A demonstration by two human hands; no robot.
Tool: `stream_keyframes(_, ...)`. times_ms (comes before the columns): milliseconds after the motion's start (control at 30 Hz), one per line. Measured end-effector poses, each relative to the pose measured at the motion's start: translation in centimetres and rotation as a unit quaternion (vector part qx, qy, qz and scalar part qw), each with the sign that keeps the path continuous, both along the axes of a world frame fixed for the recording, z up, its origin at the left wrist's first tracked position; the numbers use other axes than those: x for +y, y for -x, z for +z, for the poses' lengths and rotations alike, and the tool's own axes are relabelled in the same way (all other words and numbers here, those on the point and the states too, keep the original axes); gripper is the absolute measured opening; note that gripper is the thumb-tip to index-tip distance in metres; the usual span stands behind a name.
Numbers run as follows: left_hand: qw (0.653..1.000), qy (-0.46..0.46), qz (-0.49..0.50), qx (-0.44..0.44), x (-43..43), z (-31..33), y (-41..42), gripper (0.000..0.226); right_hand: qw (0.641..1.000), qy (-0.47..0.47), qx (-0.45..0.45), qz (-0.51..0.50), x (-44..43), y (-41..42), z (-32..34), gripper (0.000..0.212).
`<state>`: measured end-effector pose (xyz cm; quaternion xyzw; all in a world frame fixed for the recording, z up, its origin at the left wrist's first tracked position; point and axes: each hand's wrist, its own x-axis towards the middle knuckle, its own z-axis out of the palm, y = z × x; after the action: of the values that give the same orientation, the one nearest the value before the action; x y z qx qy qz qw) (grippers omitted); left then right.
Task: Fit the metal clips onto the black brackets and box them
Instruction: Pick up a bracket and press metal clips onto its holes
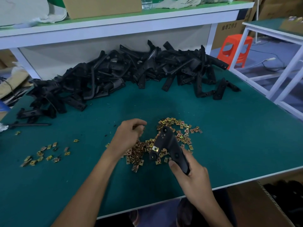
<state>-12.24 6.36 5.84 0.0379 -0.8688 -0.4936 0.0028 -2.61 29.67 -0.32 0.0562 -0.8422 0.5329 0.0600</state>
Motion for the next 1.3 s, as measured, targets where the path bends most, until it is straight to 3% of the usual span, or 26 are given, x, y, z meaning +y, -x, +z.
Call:
stream_keyframes(200,0.983,-0.176,0.012,-0.043,-0.3,1.1,-0.7,0.022,1.0,-0.015,0.002,-0.006,-0.1,0.1,0.0,0.042)
stream_keyframes(600,0.994,-0.087,0.068,0.027,-1.4,1.4,-1.3,0.008,0.999,-0.031,-0.011,-0.01,0.0,0.0,0.3,0.033)
stream_keyframes(800,0.977,-0.191,0.093,-0.003,-1.5,1.6,-1.9,0.02,0.999,-0.033,-0.007,-0.008,-0.1,-0.1,0.5,0.03)
stream_keyframes(1000,0.966,-0.247,0.066,-0.027,-0.6,2.0,-3.1,0.014,0.999,-0.031,-0.007,-0.005,0.0,-0.1,0.5,0.034)
stream_keyframes(1133,0.966,-0.256,0.009,-0.033,0.0,2.2,-4.1,0.026,0.999,-0.031,-0.004,-0.004,-0.1,-0.1,0.4,0.033)
stream_keyframes(1300,0.97,-0.241,-0.034,-0.009,0.9,2.8,-4.8,0.017,0.999,-0.033,0.009,-0.005,-0.1,-0.1,0.5,0.029)
